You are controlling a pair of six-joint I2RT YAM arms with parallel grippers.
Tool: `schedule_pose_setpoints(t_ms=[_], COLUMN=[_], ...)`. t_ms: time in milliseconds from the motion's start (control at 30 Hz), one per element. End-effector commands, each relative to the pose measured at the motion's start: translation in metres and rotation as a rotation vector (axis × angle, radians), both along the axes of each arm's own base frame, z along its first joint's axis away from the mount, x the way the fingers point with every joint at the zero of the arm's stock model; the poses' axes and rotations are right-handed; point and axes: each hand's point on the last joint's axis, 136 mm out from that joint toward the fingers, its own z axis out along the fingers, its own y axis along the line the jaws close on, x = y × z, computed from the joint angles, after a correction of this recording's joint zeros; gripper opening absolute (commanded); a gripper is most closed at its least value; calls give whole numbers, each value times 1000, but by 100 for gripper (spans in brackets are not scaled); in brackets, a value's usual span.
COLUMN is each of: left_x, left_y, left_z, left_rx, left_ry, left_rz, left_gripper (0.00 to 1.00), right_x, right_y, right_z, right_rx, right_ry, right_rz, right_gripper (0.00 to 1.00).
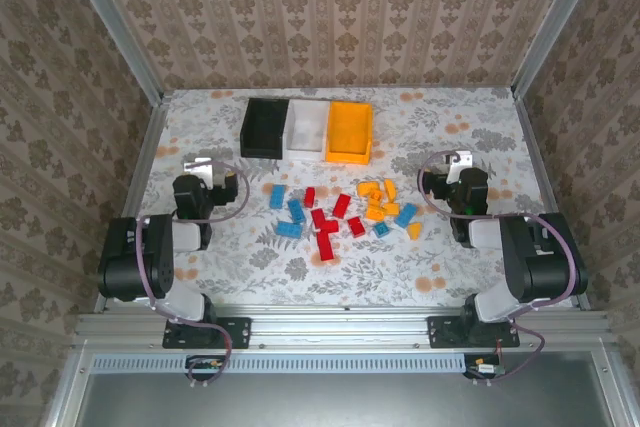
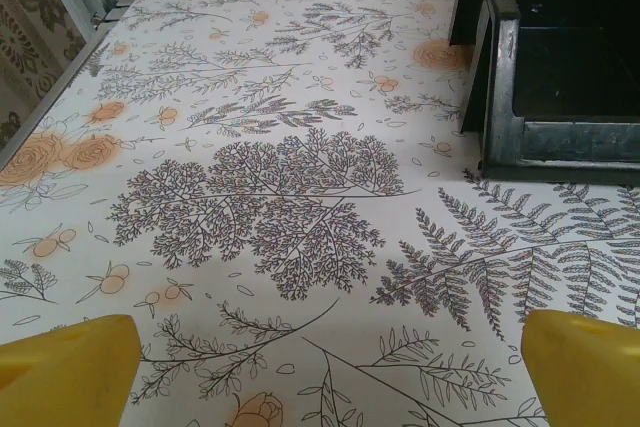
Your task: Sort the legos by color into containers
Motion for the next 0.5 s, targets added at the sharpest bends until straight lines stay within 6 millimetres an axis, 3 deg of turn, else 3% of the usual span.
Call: schedule_pose_setpoints(t_ms=[0, 467], left_x=[7, 7], left_y=[-3, -3], left_z=[11, 10], left_rx=[19, 19], left_ry=[-30, -28], left_rz=[-24, -24], left_gripper=[100, 100], right_x=[4, 4], right_y=[-1, -1], right_z=[5, 6], right_rx=[0, 1], right_ry=[-23, -22], right_rz=[-9, -12], right_gripper=[100, 100])
